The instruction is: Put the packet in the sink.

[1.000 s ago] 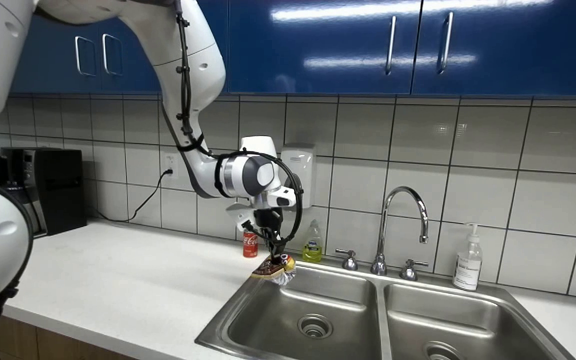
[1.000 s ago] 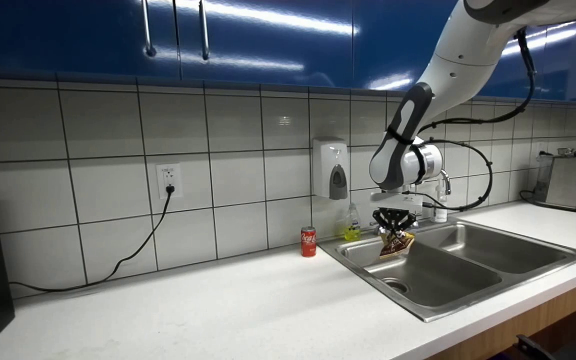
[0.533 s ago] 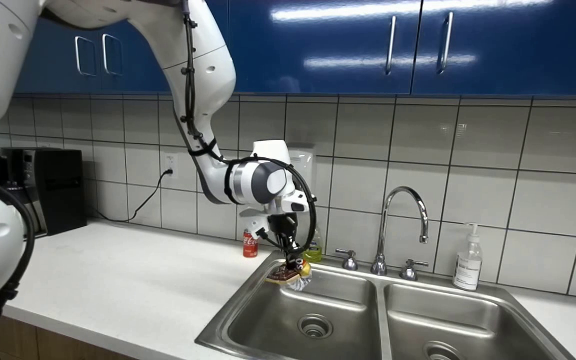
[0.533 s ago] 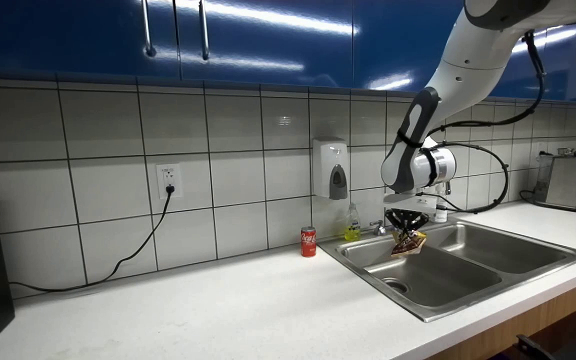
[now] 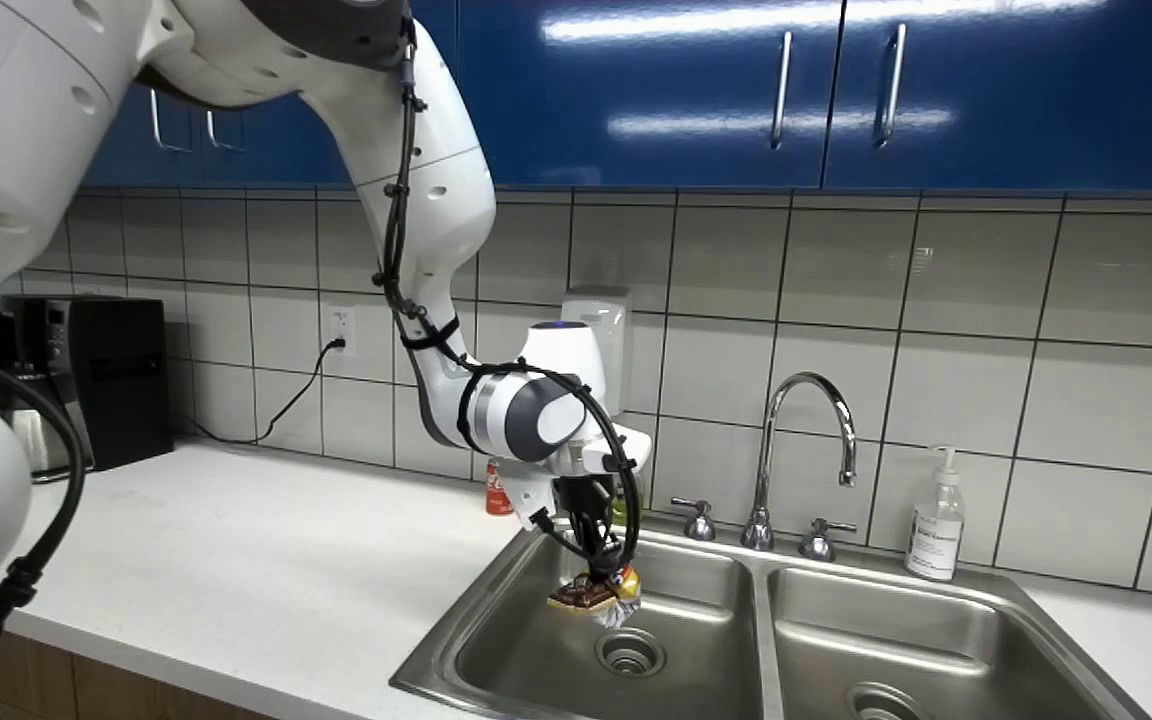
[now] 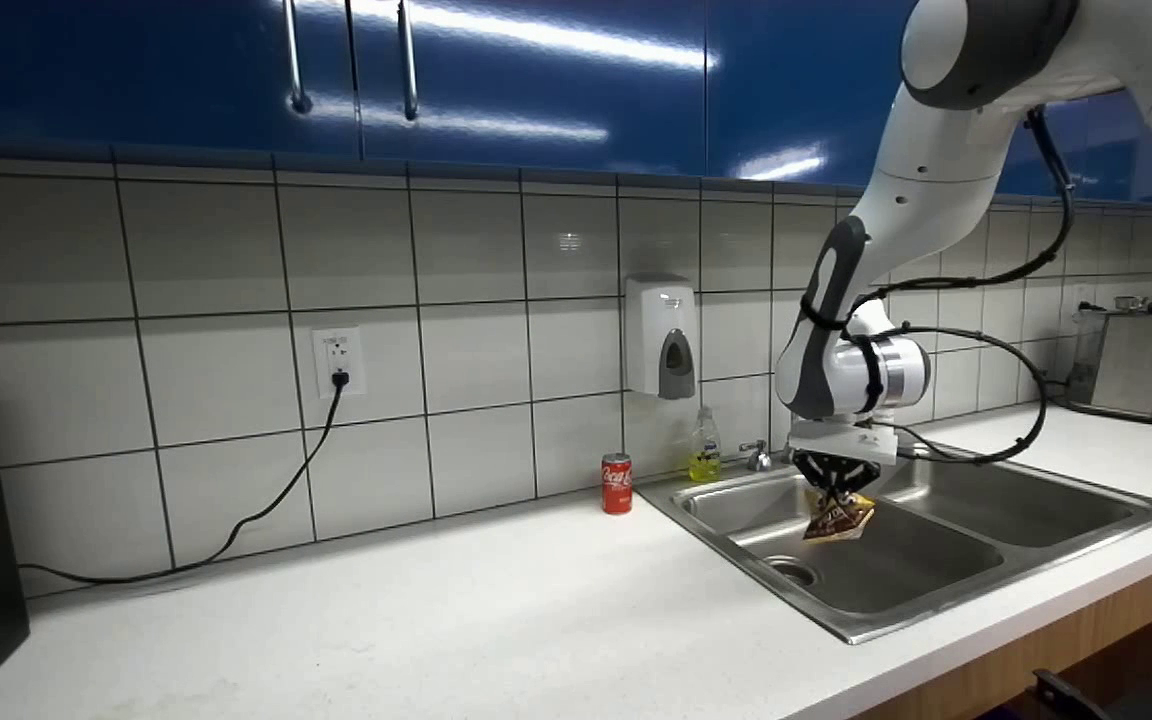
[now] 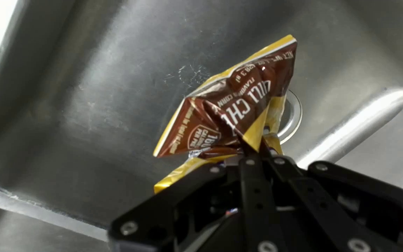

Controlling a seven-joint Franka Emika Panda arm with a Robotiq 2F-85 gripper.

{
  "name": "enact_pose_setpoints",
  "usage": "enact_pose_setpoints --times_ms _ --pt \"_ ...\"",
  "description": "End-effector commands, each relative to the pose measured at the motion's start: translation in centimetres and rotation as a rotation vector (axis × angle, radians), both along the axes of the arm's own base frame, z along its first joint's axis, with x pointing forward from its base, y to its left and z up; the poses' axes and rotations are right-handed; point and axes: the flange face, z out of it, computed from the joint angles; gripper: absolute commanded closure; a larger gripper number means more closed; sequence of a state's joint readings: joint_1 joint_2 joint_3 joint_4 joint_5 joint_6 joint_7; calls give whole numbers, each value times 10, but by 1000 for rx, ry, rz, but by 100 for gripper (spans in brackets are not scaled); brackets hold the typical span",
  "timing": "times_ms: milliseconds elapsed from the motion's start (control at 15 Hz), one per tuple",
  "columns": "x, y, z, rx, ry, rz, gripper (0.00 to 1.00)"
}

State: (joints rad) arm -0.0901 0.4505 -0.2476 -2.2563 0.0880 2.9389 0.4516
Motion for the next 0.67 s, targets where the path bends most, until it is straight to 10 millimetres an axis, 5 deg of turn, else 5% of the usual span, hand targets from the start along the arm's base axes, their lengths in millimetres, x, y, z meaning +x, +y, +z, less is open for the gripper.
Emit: enact_pose_setpoints --times_ms 0,600 --pt "3 -8 -28 -6 -9 23 100" --pt "5 -10 -92 -25 19 38 100"
